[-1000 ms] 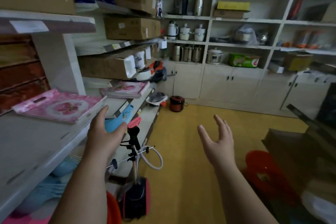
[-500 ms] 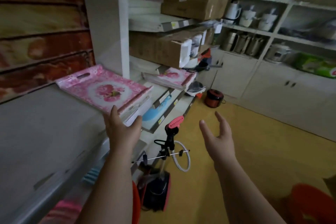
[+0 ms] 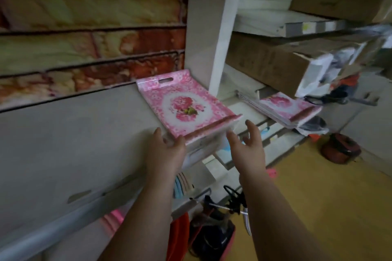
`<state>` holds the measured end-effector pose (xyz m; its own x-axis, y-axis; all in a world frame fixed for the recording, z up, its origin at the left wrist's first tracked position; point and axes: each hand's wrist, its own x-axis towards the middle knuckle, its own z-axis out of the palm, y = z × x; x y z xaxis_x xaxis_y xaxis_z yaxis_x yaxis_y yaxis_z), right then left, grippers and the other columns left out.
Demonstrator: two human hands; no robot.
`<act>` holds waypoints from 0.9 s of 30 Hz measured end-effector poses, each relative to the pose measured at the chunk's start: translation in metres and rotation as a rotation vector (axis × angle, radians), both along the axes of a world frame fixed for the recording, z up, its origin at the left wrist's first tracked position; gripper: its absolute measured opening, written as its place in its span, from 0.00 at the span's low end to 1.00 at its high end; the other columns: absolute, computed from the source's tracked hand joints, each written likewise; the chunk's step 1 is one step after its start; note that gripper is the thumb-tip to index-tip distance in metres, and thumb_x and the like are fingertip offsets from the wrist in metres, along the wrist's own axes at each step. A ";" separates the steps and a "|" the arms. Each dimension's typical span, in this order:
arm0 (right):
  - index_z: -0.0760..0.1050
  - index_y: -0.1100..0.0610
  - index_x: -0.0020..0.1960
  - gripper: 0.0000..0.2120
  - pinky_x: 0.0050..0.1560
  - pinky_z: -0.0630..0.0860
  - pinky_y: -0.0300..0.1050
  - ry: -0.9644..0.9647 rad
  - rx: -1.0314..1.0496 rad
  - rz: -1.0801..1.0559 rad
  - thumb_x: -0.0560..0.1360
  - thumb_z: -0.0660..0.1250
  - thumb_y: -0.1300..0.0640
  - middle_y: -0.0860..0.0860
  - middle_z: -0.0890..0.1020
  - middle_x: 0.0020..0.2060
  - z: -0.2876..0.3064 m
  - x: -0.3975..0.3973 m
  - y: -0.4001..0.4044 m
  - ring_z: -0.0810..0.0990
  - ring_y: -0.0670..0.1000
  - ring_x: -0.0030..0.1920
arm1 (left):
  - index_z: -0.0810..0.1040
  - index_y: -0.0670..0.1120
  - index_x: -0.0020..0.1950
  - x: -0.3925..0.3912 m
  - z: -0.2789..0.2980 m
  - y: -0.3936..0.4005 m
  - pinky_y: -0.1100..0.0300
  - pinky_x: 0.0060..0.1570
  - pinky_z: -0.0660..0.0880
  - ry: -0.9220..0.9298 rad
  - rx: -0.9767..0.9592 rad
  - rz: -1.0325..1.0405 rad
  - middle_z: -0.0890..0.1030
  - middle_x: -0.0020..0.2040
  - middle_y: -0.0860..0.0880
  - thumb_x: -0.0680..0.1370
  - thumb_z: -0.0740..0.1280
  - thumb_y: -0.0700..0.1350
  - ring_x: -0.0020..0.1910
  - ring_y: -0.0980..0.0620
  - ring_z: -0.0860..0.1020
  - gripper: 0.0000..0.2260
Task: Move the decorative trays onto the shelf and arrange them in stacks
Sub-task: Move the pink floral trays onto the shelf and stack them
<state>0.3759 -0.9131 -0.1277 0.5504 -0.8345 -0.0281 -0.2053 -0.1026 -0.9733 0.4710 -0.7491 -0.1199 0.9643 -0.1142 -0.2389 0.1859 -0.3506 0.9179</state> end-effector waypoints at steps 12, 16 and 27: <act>0.79 0.58 0.60 0.12 0.59 0.79 0.57 0.222 0.071 0.193 0.80 0.67 0.52 0.55 0.79 0.47 0.004 0.075 -0.110 0.78 0.57 0.49 | 0.87 0.46 0.61 -0.009 0.022 -0.071 0.48 0.64 0.79 0.119 0.066 0.359 0.88 0.57 0.45 0.78 0.71 0.55 0.55 0.42 0.83 0.18; 0.80 0.56 0.46 0.09 0.49 0.79 0.54 0.253 0.034 0.278 0.79 0.65 0.52 0.55 0.82 0.39 0.001 0.075 -0.122 0.80 0.54 0.41 | 0.86 0.46 0.64 -0.017 0.021 -0.088 0.49 0.62 0.79 0.086 0.057 0.439 0.86 0.54 0.47 0.81 0.70 0.53 0.49 0.49 0.82 0.16; 0.84 0.49 0.56 0.27 0.60 0.80 0.62 0.206 0.075 0.335 0.67 0.66 0.32 0.50 0.84 0.46 0.013 0.077 -0.124 0.83 0.57 0.52 | 0.87 0.46 0.54 -0.011 0.027 -0.094 0.49 0.57 0.80 0.065 -0.147 0.653 0.86 0.46 0.50 0.73 0.76 0.54 0.48 0.47 0.83 0.15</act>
